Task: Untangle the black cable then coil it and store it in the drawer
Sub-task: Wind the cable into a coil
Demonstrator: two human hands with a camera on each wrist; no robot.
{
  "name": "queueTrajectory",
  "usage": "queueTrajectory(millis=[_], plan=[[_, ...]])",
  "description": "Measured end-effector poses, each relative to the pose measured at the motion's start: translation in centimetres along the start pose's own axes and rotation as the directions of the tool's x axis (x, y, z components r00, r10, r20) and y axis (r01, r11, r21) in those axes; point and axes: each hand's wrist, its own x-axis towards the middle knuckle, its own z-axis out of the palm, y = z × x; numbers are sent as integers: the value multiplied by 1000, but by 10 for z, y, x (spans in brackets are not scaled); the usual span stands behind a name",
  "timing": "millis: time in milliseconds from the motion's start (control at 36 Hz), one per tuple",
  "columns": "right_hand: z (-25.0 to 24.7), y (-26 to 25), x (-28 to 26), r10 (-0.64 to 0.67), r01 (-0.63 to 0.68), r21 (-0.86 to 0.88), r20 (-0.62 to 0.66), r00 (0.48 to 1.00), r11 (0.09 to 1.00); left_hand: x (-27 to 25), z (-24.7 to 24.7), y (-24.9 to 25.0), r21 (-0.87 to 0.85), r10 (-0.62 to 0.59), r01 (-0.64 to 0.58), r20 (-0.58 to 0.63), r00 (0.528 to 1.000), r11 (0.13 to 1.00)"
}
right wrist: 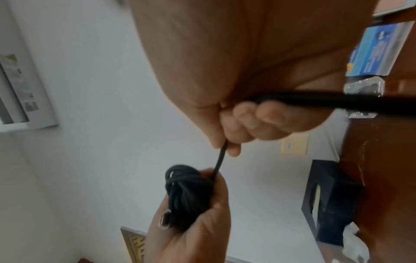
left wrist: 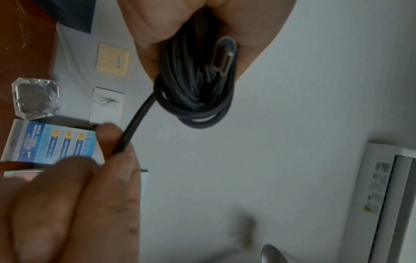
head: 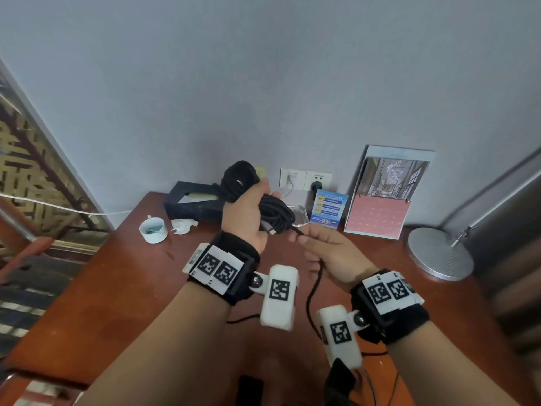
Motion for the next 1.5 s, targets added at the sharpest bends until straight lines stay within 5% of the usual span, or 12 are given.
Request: queueTrajectory(millis=[250,389,583,667,750,833,917,972,1194,1361,1500], plan=[[-15,6,9,-139,58,-295,-260,956,954,17,-10,11,-115,-65,56,-69,996,992],[-23,7,8,-291,-40,-752,-302,908,658,21,-12,12,-77,-37,31,-84,996,997],[-20,12,-1,-440,144,-830,-132,888,539,26,-19,20,-78,71,-86,-180,981,993],[-14,8,-2,-444,223,-877,13,896,425,27,-18,20,-28,245,-258,-226,943,966],[-1,1,-5,-404,262,-930,144,904,256,25,-17,18,323,469,-405,-151,870,856],[6,-7,-10,-430,336,-928,239,871,163,21,-19,14,618,599,-532,121,792,578],[3,-13,-8,-446,417,-893,308,840,171,20,-22,10,737,558,-606,380,738,300],[0,-16,-7,-448,437,-882,323,834,178,18,-22,8,758,488,-618,468,737,207],[-10,-26,-5,-605,346,-880,88,791,324,1,-18,-2,737,115,-560,563,818,377],[-15,-38,-4,-550,211,-801,-169,818,560,-8,-14,-17,699,-234,-534,685,689,475],[-15,-40,-4,-451,248,-669,-145,881,701,-7,-13,-23,740,-236,-550,656,717,386]])
